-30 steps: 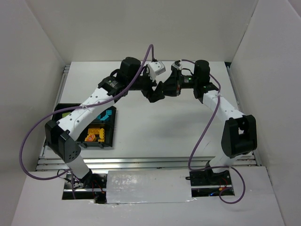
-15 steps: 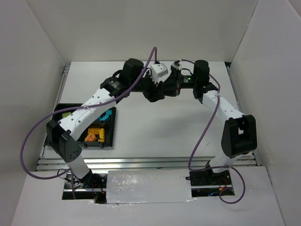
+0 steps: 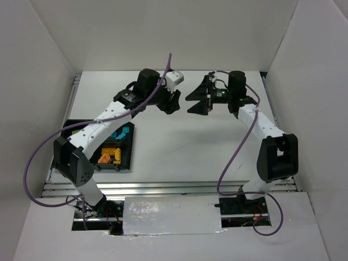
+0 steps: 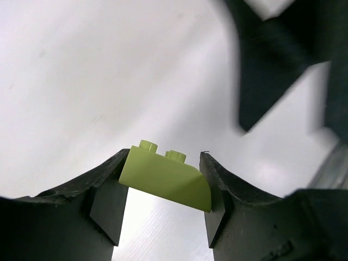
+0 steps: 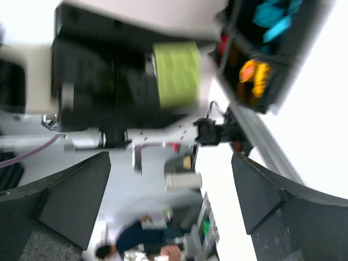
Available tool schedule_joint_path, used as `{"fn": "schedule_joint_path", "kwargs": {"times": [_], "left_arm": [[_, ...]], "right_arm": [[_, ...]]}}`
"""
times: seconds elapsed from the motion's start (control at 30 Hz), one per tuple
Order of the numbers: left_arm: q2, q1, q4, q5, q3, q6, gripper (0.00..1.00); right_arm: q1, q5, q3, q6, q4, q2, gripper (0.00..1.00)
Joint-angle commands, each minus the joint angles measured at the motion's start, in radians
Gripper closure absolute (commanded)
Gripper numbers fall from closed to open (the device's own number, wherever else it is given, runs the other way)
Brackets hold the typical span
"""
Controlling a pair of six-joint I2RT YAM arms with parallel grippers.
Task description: Sort the legos into containers by color
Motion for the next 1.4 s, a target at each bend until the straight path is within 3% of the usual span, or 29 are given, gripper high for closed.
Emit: {"fn": "schedule_joint_path", "kwargs": {"times": [0.0, 0.07, 0.17, 0.37, 0.4, 0.5, 0.77, 1.03, 1.07, 1.33, 1.37], "left_arm": [[-0.045, 0.109, 0.072, -0.117, -0.045, -0.117, 1.0], [-0.055, 0.155, 0.067, -0.244, -0.077, -0.156, 1.0], [-0.069, 0.268, -0.006, -0.471, -0.096, -0.283, 1.0], [-0.092, 0.567, -0.282, -0.809, -0.128, -0.623, 1.0], [-0.079, 0.644, -0.383, -0.826, -0.128, -0.704, 1.0], [-0.06, 0.728, -0.44, -0.86, -0.157, -0.772, 1.0], [-0.002, 0.822, -0.488, -0.855, -0.169, -0.855, 0.95], [0.009, 0.828, -0.441, -0.8, -0.217, -0.838, 0.67], [0.009, 0.828, -0.433, -0.797, -0.228, -0.838, 0.59], [0.04, 0.828, -0.405, -0.739, -0.222, -0.818, 0.26], [0.038, 0.83, -0.411, -0.739, -0.215, -0.821, 0.14]], "right_arm": [[-0.069, 0.106, 0.013, -0.176, -0.258, -0.045, 0.0], [-0.102, 0.209, 0.014, -0.246, -0.397, -0.051, 0.0], [-0.145, 0.281, 0.01, -0.292, -0.463, -0.071, 0.0], [-0.145, 0.274, 0.005, -0.296, -0.451, -0.072, 0.0], [-0.145, 0.272, 0.008, -0.296, -0.451, -0.068, 0.0], [-0.142, 0.269, 0.024, -0.3, -0.456, -0.053, 0.0], [-0.115, 0.276, 0.07, -0.345, -0.502, -0.024, 0.0], [-0.115, 0.276, 0.059, -0.349, -0.493, -0.036, 0.0], [-0.115, 0.276, 0.06, -0.351, -0.494, -0.035, 0.0], [-0.102, 0.262, 0.07, -0.357, -0.497, -0.032, 0.0], [-0.102, 0.265, 0.073, -0.365, -0.505, -0.032, 0.0]]}}
